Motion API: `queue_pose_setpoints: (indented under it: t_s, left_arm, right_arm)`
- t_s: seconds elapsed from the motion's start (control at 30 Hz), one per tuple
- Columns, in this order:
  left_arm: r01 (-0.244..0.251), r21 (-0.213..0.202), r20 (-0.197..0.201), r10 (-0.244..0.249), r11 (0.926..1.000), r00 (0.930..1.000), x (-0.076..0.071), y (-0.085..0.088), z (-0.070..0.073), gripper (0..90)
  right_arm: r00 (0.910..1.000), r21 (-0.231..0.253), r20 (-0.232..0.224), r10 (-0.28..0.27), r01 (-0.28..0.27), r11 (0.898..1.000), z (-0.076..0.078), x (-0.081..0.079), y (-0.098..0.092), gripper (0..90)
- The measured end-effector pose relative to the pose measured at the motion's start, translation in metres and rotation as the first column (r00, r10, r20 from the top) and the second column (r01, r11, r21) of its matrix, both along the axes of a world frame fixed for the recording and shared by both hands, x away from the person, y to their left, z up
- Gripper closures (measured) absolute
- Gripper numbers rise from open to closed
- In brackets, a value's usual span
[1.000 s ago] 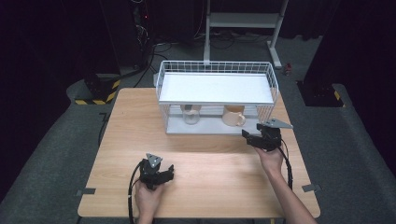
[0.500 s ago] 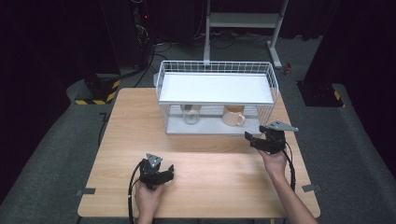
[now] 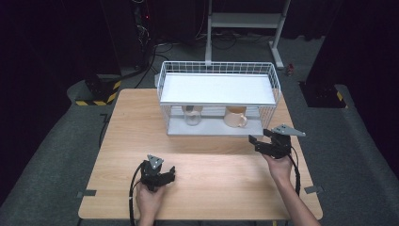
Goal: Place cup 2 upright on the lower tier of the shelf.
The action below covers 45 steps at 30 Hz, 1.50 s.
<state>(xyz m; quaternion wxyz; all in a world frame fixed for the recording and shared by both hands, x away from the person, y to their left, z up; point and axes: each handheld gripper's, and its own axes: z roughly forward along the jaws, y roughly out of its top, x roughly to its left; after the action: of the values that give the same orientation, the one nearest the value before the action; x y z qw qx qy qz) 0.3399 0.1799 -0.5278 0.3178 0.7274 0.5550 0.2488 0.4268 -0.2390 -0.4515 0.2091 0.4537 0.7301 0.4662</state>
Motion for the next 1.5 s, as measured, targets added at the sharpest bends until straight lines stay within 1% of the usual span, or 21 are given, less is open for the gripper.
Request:
queue_pose_setpoints:
  t_s: [0.23,0.3,0.87,1.03,1.23,1.37,1.43,1.5]
  left_arm:
    - [0.000,0.000,0.000,0.000,1.0000,1.0000,0.000,0.000,0.000,22.1]
    - [0.000,0.000,0.000,0.000,1.0000,1.0000,0.000,0.000,0.000,22.1]
    - [0.000,0.000,0.000,0.000,1.0000,1.0000,0.000,0.000,0.000,22.1]
    - [0.000,0.000,0.000,0.000,1.0000,1.0000,0.000,0.000,0.000,22.1]
    - [0.000,0.000,0.001,0.000,1.0000,1.0000,0.000,0.000,0.000,22.1]
    - [0.000,0.000,0.000,0.000,1.0000,1.0000,0.000,0.000,0.000,22.1]
    - [0.000,0.000,0.001,0.000,1.0000,1.0000,0.000,0.000,0.000,22.1]
    - [0.000,0.000,0.001,0.000,1.0000,1.0000,0.000,0.000,0.000,22.1]
  right_arm:
    - [1.0000,0.007,-0.003,0.001,-0.001,1.000,-0.001,-0.007,-0.004,27.2]
    - [1.0000,0.003,0.004,0.003,-0.003,1.000,-0.001,-0.009,-0.005,27.2]
    - [1.0000,0.025,0.001,0.008,-0.008,1.000,-0.003,-0.023,-0.014,27.6]
    - [1.0000,0.036,-0.001,0.002,-0.002,0.999,-0.005,-0.027,-0.017,27.7]
    - [1.0000,0.038,-0.002,0.002,-0.002,0.999,-0.006,-0.032,-0.021,28.1]
    - [0.9999,0.041,-0.011,0.003,-0.002,0.999,-0.009,-0.037,-0.022,29.0]
    - [0.9999,0.039,-0.016,0.006,-0.005,0.999,-0.010,-0.038,-0.022,29.4]
    - [0.9999,0.033,-0.012,0.010,-0.010,0.999,-0.010,-0.040,-0.022,29.9]
